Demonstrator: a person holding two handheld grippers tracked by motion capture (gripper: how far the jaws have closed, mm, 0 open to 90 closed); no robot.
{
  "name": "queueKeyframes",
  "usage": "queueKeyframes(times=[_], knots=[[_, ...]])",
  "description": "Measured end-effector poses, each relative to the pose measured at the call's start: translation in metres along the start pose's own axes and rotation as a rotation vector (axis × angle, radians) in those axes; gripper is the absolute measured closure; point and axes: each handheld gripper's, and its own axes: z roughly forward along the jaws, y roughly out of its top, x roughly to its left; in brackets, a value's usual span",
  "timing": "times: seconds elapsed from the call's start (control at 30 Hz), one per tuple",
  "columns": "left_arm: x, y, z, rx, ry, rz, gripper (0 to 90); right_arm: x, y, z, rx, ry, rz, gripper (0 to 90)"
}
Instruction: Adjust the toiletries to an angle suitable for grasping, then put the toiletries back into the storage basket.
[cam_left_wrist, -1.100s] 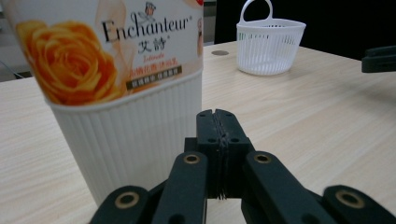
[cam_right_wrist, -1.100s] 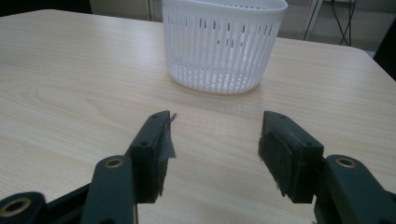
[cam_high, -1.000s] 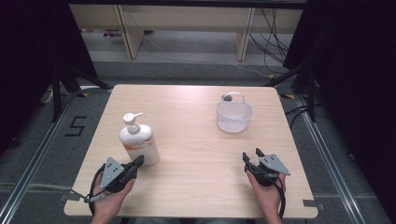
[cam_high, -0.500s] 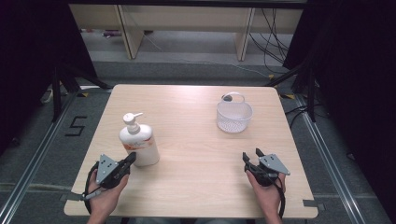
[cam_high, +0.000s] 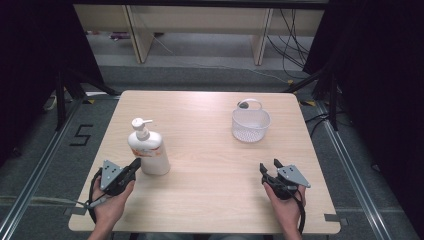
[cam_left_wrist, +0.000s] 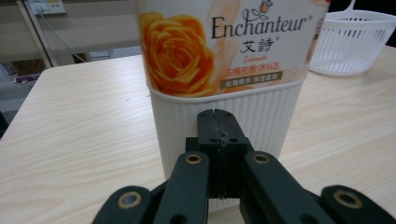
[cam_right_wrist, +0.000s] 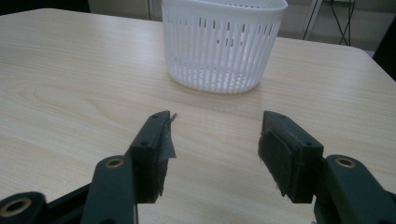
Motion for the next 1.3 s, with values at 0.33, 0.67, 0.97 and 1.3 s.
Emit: queueKeyframes(times=[0.33, 0.67, 0.97, 1.3], knots=[[0.002, 0.01, -0.025, -0.102, 0.017, -0.053, 71.5, 0.003, 0.0, -0.002, 0.018, 0.002, 0.064, 44.4], [-0.005, 0.051, -0.037, -0.228, 0.075, -0.055, 43.8, 0.001, 0.0, -0.001, 0.01, -0.004, 0.045, 44.0], [-0.011, 0.066, -0.029, -0.234, 0.078, -0.046, 42.3, 0.0, 0.0, -0.001, 0.013, 0.014, 0.035, 43.9], [-0.017, 0.077, -0.024, -0.242, 0.083, -0.04, 42.7, 0.002, 0.0, -0.002, 0.035, -0.001, 0.078, 43.8]])
